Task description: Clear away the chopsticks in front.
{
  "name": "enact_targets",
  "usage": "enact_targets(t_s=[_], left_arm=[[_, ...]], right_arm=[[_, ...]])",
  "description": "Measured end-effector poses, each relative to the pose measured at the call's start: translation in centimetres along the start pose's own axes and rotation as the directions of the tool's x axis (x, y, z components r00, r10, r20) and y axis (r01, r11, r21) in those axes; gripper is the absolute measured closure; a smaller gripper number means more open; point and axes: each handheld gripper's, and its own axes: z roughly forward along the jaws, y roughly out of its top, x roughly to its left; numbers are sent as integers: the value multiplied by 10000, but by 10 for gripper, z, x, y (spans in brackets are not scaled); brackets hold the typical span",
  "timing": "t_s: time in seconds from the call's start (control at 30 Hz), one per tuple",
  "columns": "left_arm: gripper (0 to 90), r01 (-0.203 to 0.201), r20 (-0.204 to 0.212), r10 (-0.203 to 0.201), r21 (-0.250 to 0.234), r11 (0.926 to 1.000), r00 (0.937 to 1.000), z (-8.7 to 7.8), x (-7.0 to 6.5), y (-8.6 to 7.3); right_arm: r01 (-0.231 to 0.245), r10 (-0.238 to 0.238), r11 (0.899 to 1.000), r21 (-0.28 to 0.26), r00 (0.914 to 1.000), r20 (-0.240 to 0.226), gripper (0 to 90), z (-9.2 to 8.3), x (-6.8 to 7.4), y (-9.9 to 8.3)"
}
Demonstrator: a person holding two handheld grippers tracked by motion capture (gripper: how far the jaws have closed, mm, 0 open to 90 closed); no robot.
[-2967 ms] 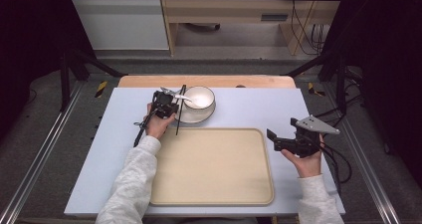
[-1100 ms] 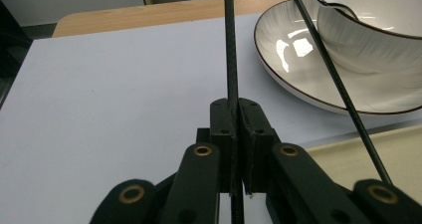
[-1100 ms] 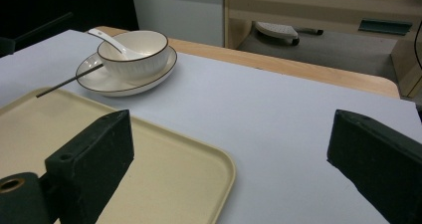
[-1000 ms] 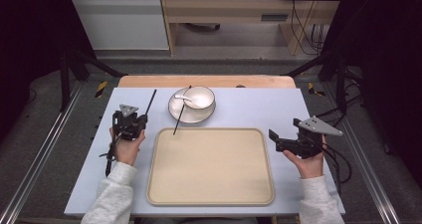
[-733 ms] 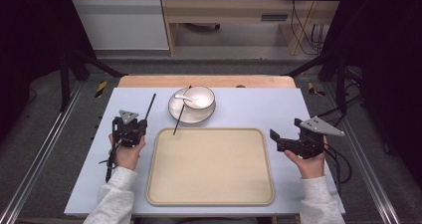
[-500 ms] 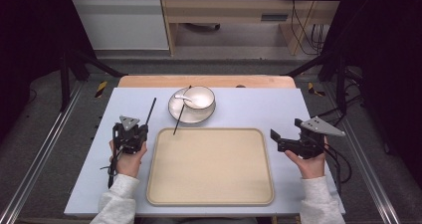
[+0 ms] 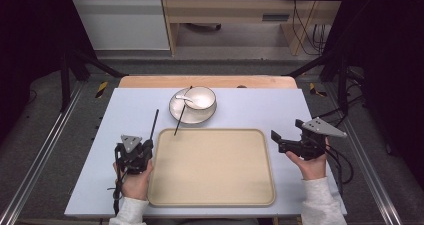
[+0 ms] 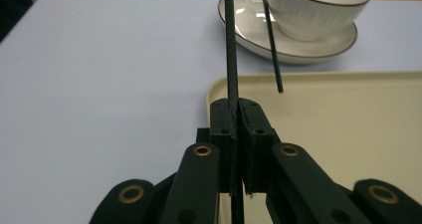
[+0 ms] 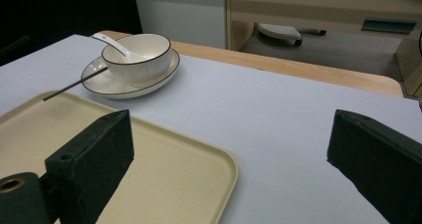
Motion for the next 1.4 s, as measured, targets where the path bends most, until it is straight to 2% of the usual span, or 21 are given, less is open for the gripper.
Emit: enact_targets(t_s=[0.3, 0.53, 0.73, 0.93, 1.07, 1.27, 1.4], left_arm=[[853, 379, -99, -379, -34, 9993, 9992, -10, -10, -22], [853, 503, -84, -501, 249, 9984, 9987, -5, -18, -39], [853, 538, -77, -535, 471, 9974, 9985, -1, -24, -47], [853, 539, -83, -534, 779, 9955, 9985, 7, -28, -50], [852, 448, -163, -434, 972, 9943, 9989, 10, -29, -49], [851, 606, -174, -589, 1247, 9903, 9981, 13, -29, -47], [849, 523, -223, -496, 1418, 9885, 9985, 14, -30, -46]], right_arm=[[9, -9, 10000, 36, 10000, -17, 48, 1, 1, 0], [13, -13, 10000, 87, 10000, -30, 48, 2, 2, -1], [80, -79, 9998, 170, 10000, -37, 48, 4, 4, -2], [57, -57, 9998, 184, 10000, -32, 49, 5, 4, -2], [97, -96, 9997, 205, 9999, -40, 49, 6, 4, -2], [88, -87, 9997, 246, 9999, -57, 48, 7, 5, -2], [115, -113, 9996, 263, 9999, -59, 48, 7, 5, -3]])
